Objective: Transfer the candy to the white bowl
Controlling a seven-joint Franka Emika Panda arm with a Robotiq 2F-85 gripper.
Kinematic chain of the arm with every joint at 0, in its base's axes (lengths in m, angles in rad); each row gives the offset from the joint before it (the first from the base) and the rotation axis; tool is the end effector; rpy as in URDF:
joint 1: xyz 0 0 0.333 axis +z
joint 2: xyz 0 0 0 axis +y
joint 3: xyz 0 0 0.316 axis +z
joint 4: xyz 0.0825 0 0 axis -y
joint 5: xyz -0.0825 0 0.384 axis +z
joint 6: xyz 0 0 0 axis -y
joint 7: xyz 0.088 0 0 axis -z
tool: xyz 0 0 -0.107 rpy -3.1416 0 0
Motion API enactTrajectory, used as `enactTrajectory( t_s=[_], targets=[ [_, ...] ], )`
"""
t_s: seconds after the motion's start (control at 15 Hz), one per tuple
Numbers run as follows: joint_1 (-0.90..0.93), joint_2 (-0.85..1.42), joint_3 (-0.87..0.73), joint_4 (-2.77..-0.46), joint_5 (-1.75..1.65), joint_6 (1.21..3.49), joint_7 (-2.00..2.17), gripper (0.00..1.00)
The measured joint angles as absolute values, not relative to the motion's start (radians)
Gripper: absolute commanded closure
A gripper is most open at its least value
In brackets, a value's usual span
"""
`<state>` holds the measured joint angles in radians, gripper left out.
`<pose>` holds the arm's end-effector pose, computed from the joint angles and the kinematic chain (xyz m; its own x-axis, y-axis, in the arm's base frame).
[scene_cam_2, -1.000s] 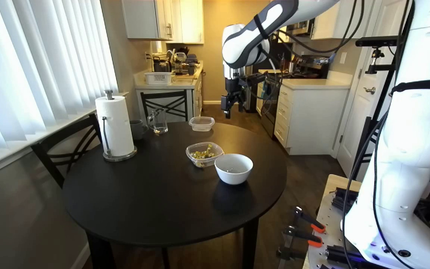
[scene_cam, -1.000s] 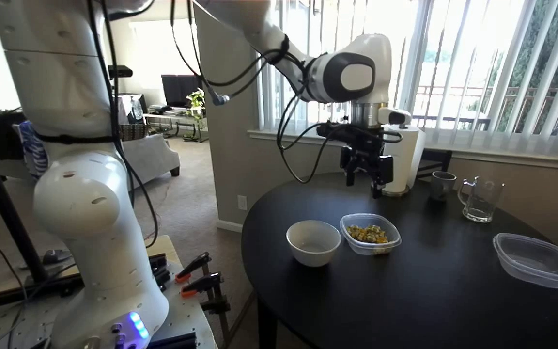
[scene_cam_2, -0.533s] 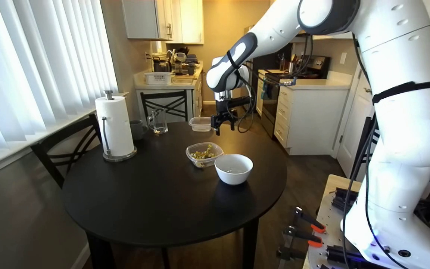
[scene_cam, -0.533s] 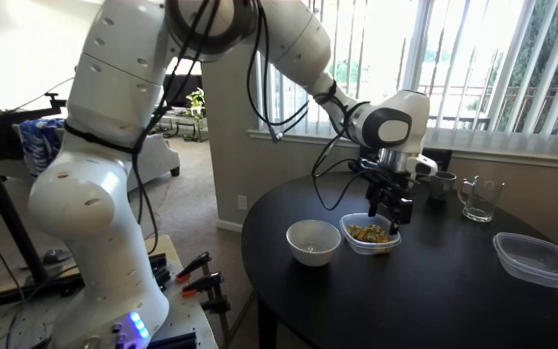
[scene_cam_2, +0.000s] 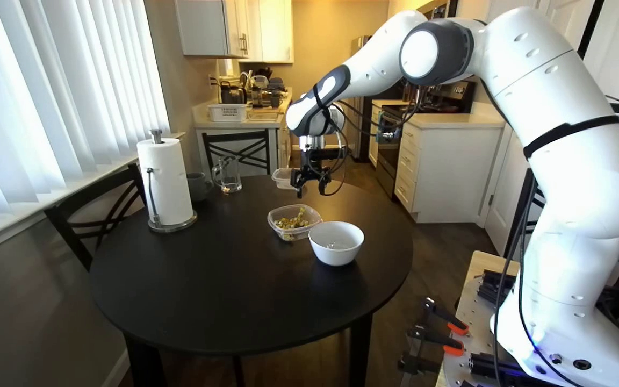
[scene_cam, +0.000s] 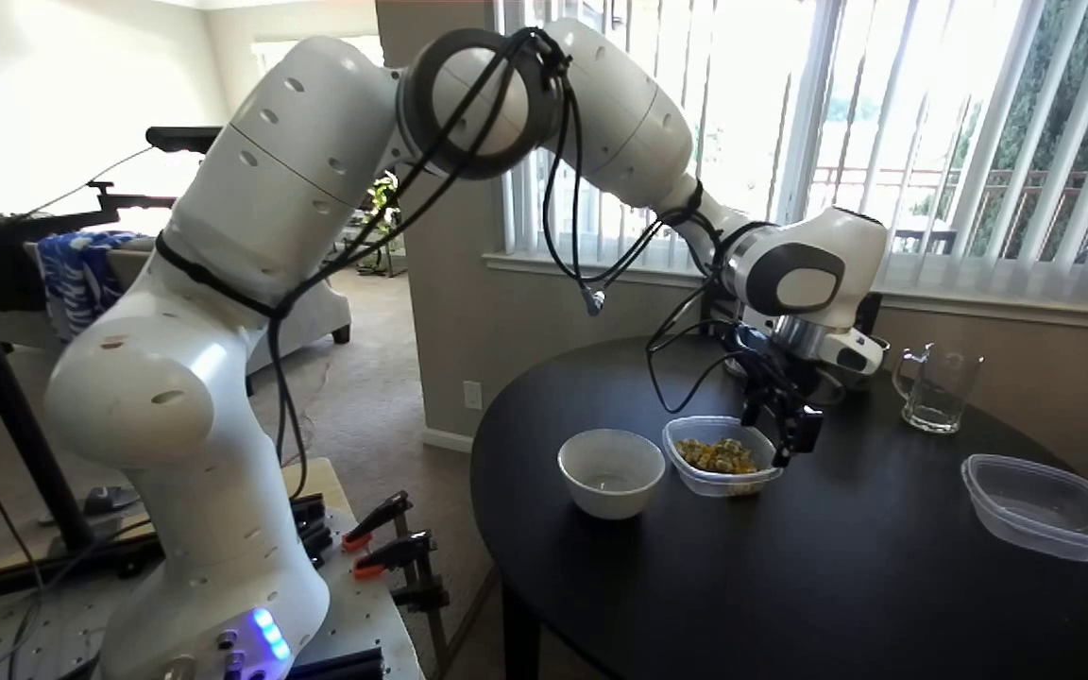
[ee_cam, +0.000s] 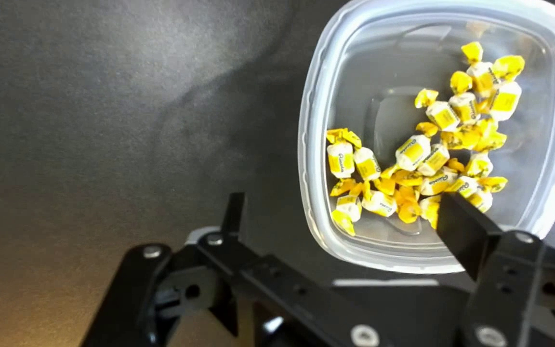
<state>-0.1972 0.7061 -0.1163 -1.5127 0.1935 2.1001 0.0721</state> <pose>0.6716 -0.1951 0.2399 0.8872 -0.4454 -0.1204 -0.4552 -0.8876 -0.0709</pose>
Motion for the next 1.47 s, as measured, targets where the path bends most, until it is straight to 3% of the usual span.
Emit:
enactTrajectory(
  t_s=[0.53, 1.47],
  targets=[
    [-0.207, 0.839, -0.119, -1.377, 0.194, 2.04, 0.108, 0.0],
    [-0.204, 0.832, -0.147, -1.428, 0.184, 2.067, 0.151, 0.0]
  ],
)
